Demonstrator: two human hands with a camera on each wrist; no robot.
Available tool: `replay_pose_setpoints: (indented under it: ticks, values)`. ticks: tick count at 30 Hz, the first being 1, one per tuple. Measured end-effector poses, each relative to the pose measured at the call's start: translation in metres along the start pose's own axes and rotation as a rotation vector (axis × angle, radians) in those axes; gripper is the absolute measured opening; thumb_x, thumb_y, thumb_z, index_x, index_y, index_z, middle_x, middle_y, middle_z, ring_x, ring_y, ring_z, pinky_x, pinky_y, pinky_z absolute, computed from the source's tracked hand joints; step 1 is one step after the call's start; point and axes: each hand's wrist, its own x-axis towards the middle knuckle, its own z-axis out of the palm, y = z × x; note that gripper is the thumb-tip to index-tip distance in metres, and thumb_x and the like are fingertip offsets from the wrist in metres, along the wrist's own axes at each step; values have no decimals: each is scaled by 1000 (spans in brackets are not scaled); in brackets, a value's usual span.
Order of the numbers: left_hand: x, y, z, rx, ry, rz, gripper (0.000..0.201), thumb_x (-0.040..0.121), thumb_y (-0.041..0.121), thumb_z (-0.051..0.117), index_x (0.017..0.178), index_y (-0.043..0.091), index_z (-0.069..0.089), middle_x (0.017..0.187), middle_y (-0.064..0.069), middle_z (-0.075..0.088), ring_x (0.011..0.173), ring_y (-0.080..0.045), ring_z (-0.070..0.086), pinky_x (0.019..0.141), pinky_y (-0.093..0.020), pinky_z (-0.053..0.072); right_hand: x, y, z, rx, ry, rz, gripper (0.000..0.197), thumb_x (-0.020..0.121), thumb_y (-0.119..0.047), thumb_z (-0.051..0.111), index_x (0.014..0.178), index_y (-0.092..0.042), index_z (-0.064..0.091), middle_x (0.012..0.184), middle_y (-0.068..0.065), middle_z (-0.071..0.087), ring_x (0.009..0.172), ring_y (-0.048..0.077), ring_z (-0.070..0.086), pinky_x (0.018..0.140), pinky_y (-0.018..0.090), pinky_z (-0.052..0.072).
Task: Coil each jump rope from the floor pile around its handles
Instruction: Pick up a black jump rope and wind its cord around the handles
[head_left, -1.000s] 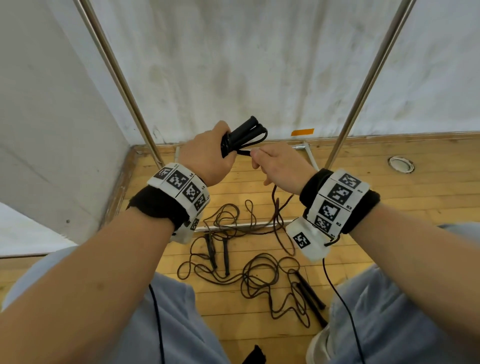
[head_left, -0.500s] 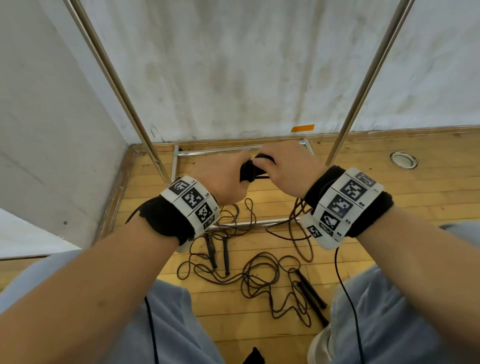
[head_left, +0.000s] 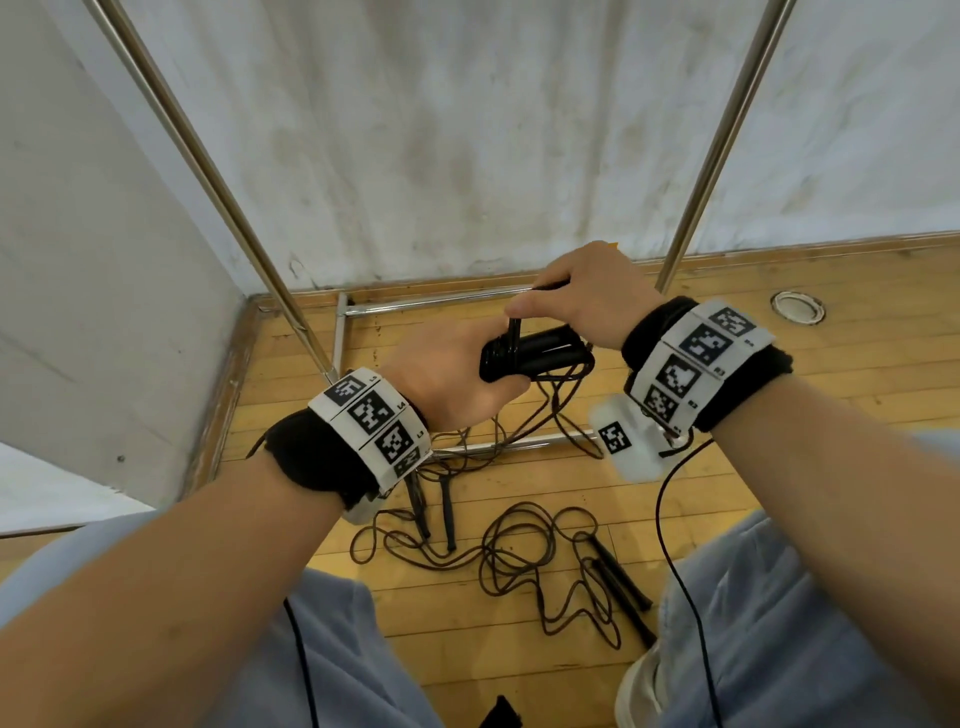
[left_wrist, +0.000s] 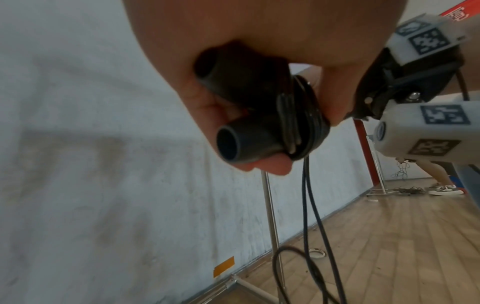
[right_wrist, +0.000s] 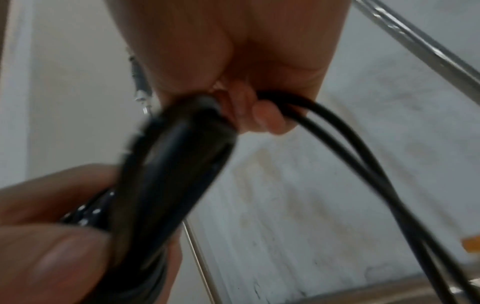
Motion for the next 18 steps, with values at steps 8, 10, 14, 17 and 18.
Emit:
replay_pose_setpoints:
  ticks: [8, 10, 14, 17, 18]
  values:
    - [-4, 5, -20, -337, 146, -38, 19, 73, 48, 60, 89, 38, 54, 73, 10, 61, 67, -5, 59, 59, -28, 46, 2, 13, 9, 573, -119, 130, 28, 93, -17, 54, 69, -21, 68, 59, -5, 55, 52, 10, 48, 45, 18, 40]
    - [-3, 5, -23, -468, 201, -90, 24, 74, 44, 62, 91, 27, 56, 78, -1, 65, 69, -18, 64, 61, -39, 53, -1, 11, 20, 729, -140, 111, 43, 93, -7, 46, 59, -24, 66, 48, -8, 49, 40, 7, 38, 38, 17, 32]
    - [-1, 5, -28, -702, 274, -129, 20, 84, 30, 63, 96, 20, 51, 83, -12, 66, 63, -28, 67, 54, -35, 55, -6, 1, 35, 587, 72, 44, 38, 94, -21, 51, 57, -25, 58, 47, -7, 47, 40, 8, 33, 40, 20, 29]
    - [3, 0, -31, -756, 334, -160, 18, 93, 18, 60, 101, 8, 48, 78, -13, 64, 57, -26, 63, 48, -29, 49, -15, -8, 49, 192, 265, -149, 34, 96, -24, 45, 63, -27, 51, 54, -12, 43, 47, 2, 39, 48, 16, 30]
    - [4, -2, -31, -767, 341, -176, 18, 93, 17, 59, 102, 6, 47, 78, -14, 64, 57, -26, 63, 47, -28, 48, -19, -10, 52, 136, 249, -191, 27, 97, -21, 44, 73, -23, 55, 58, -13, 44, 51, -1, 43, 50, 13, 31]
